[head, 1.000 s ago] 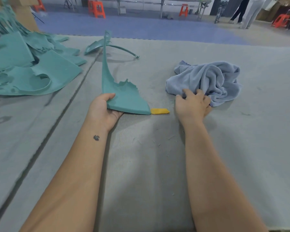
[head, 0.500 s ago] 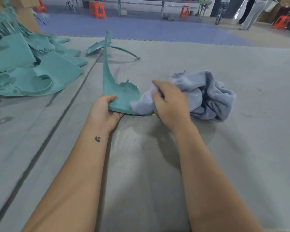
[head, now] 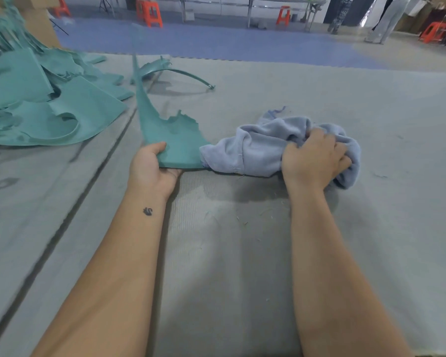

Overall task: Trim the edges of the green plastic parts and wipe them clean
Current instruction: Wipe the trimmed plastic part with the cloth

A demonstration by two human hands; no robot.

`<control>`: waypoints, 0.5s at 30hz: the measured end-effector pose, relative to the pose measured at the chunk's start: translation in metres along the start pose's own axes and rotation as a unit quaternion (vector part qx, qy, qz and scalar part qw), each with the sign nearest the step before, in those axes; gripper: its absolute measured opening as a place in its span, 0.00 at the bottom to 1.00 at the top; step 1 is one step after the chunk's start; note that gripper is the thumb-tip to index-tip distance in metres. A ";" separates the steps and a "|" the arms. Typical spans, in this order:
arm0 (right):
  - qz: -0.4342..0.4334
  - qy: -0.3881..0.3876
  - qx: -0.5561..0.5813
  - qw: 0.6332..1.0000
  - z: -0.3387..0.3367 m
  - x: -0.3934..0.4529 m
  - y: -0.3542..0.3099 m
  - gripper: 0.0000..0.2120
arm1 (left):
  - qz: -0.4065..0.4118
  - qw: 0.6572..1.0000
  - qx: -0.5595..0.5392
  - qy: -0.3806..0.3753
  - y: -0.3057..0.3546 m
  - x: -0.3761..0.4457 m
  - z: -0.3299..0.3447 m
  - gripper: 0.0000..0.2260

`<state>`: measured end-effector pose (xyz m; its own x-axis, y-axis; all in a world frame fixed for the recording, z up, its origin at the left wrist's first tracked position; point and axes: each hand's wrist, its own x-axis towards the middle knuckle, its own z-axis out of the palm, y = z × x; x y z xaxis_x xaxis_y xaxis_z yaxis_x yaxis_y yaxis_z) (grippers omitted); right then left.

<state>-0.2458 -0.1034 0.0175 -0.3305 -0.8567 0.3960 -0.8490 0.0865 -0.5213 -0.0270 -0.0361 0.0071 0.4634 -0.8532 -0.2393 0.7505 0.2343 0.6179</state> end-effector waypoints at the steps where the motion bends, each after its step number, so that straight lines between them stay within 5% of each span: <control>1: -0.005 0.013 0.000 1.000 -0.001 0.001 0.001 0.14 | 0.018 1.000 -0.015 0.000 0.002 0.001 -0.001 0.16; 7: -0.009 0.094 0.043 0.995 -0.002 -0.002 0.000 0.11 | 0.042 0.984 -0.150 -0.083 0.007 -0.003 -0.004 0.18; 10: 0.043 0.047 0.022 0.998 -0.001 0.001 0.005 0.20 | 0.028 0.970 -0.209 -0.124 0.008 -0.009 -0.003 0.17; 15: 0.071 0.000 -0.022 0.997 0.003 0.007 0.012 0.11 | 0.012 0.953 -0.259 -0.156 0.011 -0.012 -0.001 0.15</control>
<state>-0.2571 -0.1095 0.0113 -0.4484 -0.8343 0.3206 -0.8109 0.2287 -0.5387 -0.0237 -0.0230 0.0158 0.3824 -0.9224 0.0539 0.9104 0.3861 0.1484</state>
